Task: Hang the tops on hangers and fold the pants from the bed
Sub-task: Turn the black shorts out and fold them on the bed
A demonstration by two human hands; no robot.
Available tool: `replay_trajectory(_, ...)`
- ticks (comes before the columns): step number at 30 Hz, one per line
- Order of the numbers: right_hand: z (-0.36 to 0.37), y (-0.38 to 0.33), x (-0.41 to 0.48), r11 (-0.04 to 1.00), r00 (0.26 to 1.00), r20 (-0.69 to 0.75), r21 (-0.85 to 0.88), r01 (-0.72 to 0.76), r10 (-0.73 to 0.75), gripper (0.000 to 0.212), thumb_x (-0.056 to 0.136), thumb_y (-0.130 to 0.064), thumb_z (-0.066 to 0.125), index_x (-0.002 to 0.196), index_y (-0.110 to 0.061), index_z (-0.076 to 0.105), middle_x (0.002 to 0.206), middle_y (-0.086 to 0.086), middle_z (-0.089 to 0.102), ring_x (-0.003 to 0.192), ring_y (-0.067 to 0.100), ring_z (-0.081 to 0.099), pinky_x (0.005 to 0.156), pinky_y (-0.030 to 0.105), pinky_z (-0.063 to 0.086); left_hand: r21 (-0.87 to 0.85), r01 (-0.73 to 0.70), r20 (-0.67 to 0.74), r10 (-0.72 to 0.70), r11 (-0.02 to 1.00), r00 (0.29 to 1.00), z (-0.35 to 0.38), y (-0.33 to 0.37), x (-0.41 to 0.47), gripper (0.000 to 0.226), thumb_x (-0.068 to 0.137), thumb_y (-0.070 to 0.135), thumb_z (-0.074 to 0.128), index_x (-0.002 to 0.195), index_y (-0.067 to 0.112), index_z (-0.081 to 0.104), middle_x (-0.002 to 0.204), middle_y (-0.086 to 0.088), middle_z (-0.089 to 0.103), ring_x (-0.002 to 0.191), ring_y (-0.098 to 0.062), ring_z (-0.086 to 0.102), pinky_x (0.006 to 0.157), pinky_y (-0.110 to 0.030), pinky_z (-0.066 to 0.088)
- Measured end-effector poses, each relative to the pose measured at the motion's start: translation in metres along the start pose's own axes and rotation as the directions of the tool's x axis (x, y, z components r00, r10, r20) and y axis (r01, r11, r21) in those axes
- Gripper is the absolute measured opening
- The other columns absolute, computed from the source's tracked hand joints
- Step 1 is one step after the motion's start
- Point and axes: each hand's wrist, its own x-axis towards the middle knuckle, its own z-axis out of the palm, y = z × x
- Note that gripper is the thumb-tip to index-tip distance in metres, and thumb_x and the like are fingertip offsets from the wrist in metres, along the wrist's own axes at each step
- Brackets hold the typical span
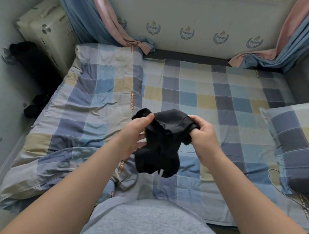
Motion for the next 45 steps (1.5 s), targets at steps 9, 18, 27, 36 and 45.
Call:
replay_trajectory(9, -0.009, -0.03, 0.001, 0.935, 0.979, -0.099, 0.325, -0.139, 0.18, 0.022, 0.101, 0.004, 0.043, 0.114, 0.002, 0.062, 0.108, 0.023, 0.069, 0.099, 0.038, 0.069, 0.077, 0.05, 0.061, 0.445, -0.298, 0.236, 0.211, 0.845, 0.949, 0.021, -0.018, -0.003, 0.076, 0.062, 0.061, 0.082, 0.128, 0.034, 0.054, 0.128, 0.016, 0.061, 0.118, 0.0, 0.058, 0.097, -0.026, 0.049)
replay_trajectory(18, -0.01, -0.047, -0.006, 0.869, 0.977, -0.123, 0.486, -0.093, 0.173, 0.02, 0.1, 0.0, 0.052, 0.119, -0.001, 0.056, 0.112, 0.022, 0.068, 0.099, 0.035, 0.072, 0.078, 0.046, 0.061, 0.548, -0.36, 0.008, 0.426, 0.755, 0.905, 0.046, -0.021, 0.004, 0.006, 0.093, 0.022, 0.056, 0.096, 0.017, 0.056, 0.085, -0.005, 0.064, 0.077, -0.026, 0.062, 0.062, -0.039, 0.048)
replay_trajectory(27, -0.012, -0.013, -0.023, 0.991, 0.99, 0.049, -0.03, -0.129, 0.131, 0.04, 0.093, -0.019, 0.07, 0.129, -0.025, 0.053, 0.129, -0.001, 0.062, 0.115, 0.015, 0.063, 0.098, 0.038, 0.053, -0.118, -0.061, -0.129, 0.046, 0.991, 0.991, 0.022, 0.015, -0.002, 0.024, 0.098, 0.031, 0.06, 0.111, 0.011, 0.064, 0.101, -0.014, 0.074, 0.09, -0.029, 0.074, 0.07, -0.039, 0.06)
replay_trajectory(36, 0.042, 0.031, -0.04, 0.96, 0.978, 0.201, -0.282, 0.004, 0.055, 0.043, 0.077, -0.041, 0.073, 0.114, -0.037, 0.053, 0.098, -0.022, 0.067, 0.097, -0.002, 0.064, 0.081, 0.024, 0.053, -0.428, 0.087, 0.026, -0.084, 0.9, 0.996, 0.033, 0.047, -0.034, 0.046, 0.097, 0.036, 0.063, 0.123, -0.001, 0.056, 0.116, -0.022, 0.065, 0.102, -0.038, 0.066, 0.083, -0.048, 0.056)
replay_trajectory(45, 0.028, 0.003, -0.018, 0.993, 0.999, -0.047, -0.117, -0.025, 0.019, 0.015, 0.099, -0.018, 0.055, 0.093, -0.009, 0.065, 0.09, 0.016, 0.07, 0.079, 0.022, 0.064, 0.072, 0.044, 0.055, 0.06, -0.187, 0.209, 0.171, 0.981, 0.963, 0.007, 0.02, -0.03, 0.034, 0.093, 0.041, 0.064, 0.117, 0.017, 0.066, 0.112, -0.001, 0.075, 0.106, -0.018, 0.07, 0.097, -0.039, 0.052)
